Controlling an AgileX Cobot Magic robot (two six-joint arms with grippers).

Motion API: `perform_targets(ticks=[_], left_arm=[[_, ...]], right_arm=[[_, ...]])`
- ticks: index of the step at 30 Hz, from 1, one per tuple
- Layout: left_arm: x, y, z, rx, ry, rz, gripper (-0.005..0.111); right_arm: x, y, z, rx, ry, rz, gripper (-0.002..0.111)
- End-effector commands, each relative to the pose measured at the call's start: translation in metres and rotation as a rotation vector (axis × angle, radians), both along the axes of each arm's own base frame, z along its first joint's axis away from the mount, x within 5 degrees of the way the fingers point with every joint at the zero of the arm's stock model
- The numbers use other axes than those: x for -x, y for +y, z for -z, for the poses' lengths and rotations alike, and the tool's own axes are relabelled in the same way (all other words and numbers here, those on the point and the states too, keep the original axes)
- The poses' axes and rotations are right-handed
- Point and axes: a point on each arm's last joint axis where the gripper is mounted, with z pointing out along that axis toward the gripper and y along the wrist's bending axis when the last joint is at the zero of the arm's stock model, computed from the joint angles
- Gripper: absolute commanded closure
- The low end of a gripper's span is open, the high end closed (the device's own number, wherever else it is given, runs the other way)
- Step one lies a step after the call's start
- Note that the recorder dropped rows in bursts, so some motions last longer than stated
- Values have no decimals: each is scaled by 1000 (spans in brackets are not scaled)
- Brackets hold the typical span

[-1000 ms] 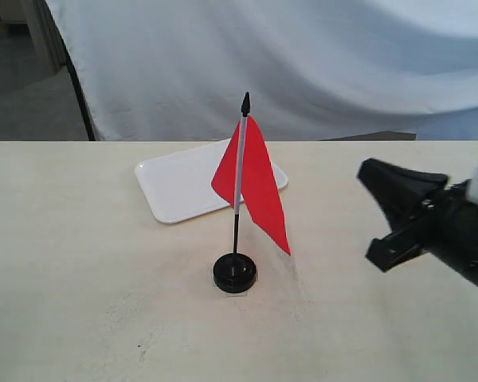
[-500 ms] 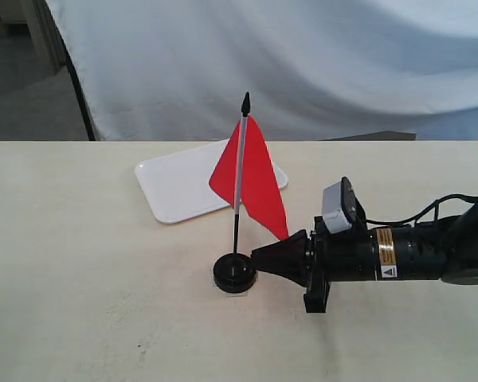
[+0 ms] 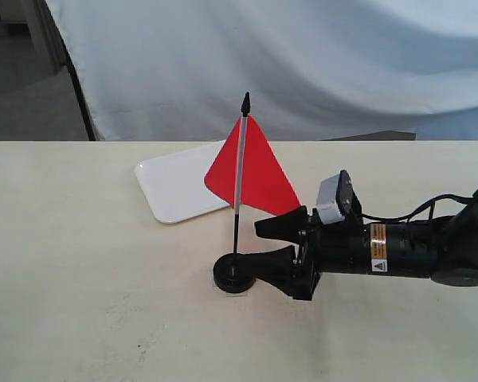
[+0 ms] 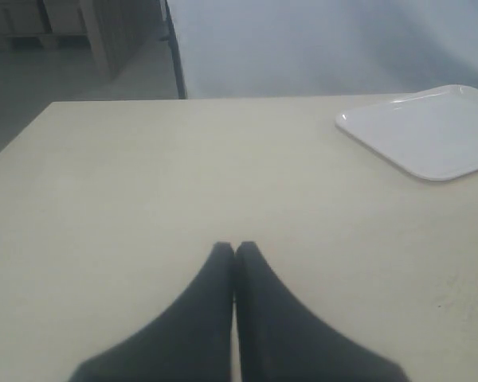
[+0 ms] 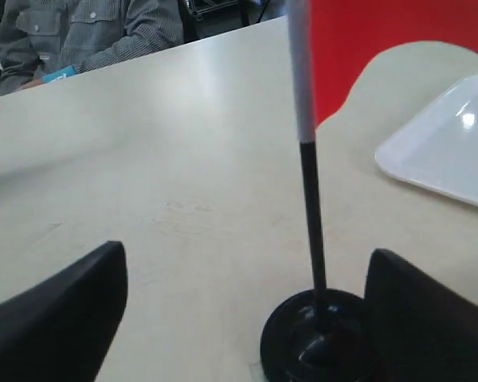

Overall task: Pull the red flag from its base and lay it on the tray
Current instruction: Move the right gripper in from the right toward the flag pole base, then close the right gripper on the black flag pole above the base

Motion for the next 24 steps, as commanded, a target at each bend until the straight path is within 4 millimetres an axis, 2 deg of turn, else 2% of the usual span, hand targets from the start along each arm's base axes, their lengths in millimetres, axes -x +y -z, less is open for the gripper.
perform_targets(ticks=[1, 4, 11, 18, 22, 24], left_arm=[[0, 0, 0, 2, -3, 2, 107], [0, 0, 0, 2, -3, 2, 107], [0, 0, 0, 2, -3, 2, 107], [0, 0, 0, 2, -3, 2, 107], [0, 0, 0, 2, -3, 2, 107], [0, 0, 0, 2, -3, 2, 107]], right_arm=[[-8, 11, 0, 21, -53, 104, 33], [-13, 19, 1, 56, -96, 168, 33], [-20, 45, 2, 143, -152, 129, 33], [-34, 51, 21, 129, -103, 129, 33], [-33, 54, 21, 95, -111, 86, 35], [-32, 54, 18, 79, -117, 78, 40]])
